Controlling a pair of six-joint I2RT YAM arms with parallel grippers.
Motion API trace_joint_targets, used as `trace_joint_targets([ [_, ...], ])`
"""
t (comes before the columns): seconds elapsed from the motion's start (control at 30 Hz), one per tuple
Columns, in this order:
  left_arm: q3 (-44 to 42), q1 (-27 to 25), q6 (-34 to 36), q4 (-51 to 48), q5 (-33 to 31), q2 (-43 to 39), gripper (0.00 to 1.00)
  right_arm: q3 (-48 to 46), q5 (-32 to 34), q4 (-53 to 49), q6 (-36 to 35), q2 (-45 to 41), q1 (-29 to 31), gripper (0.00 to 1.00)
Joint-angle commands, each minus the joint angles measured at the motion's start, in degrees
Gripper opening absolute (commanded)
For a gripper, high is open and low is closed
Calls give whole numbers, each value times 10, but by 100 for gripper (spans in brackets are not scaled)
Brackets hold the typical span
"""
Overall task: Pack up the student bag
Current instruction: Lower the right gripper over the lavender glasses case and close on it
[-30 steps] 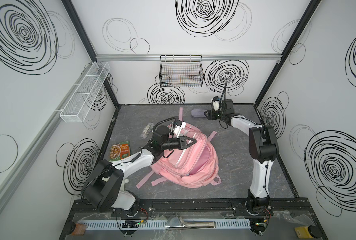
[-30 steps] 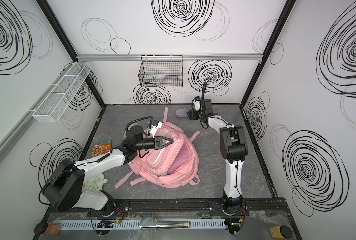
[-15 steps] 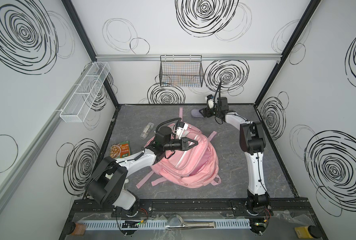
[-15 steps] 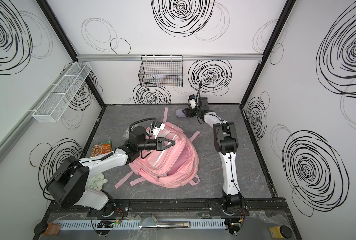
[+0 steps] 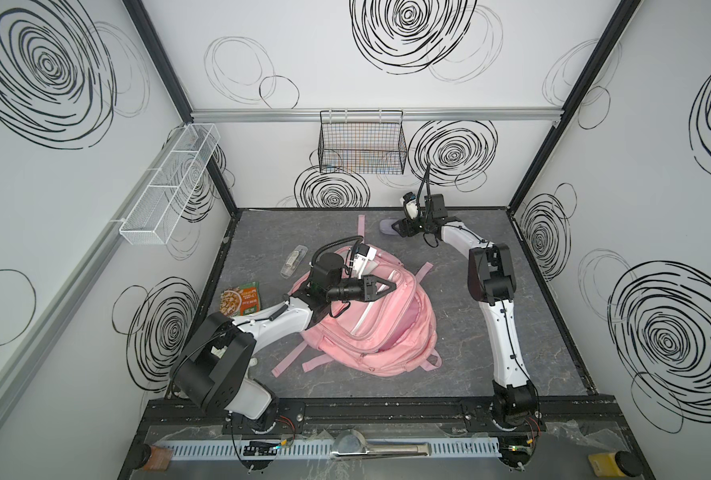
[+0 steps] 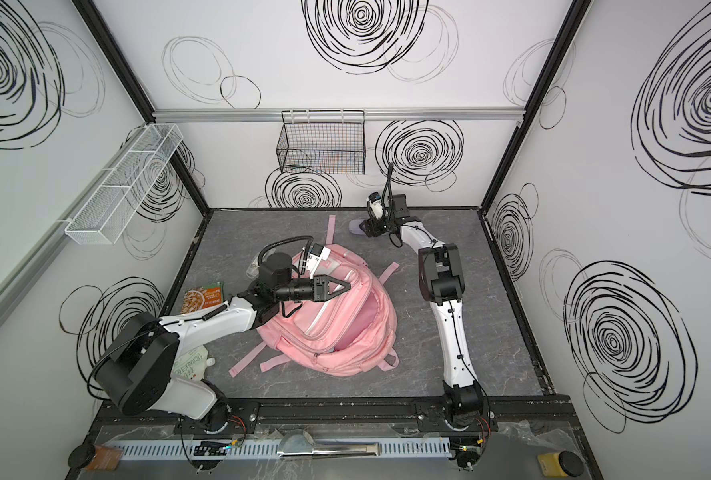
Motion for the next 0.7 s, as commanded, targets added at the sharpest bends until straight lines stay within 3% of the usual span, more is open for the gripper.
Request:
trace_joint_targets([
  [0.0, 14, 2, 6, 14, 1, -3, 0, 2, 39, -101, -31, -12, 3, 73],
  [0.2, 14, 1, 4, 15, 1, -4, 0, 2, 56, -146, -44, -28, 3, 70],
  [0.67, 15, 3, 6, 9, -1, 2, 0, 36, 88, -140, -44, 15, 2, 72],
])
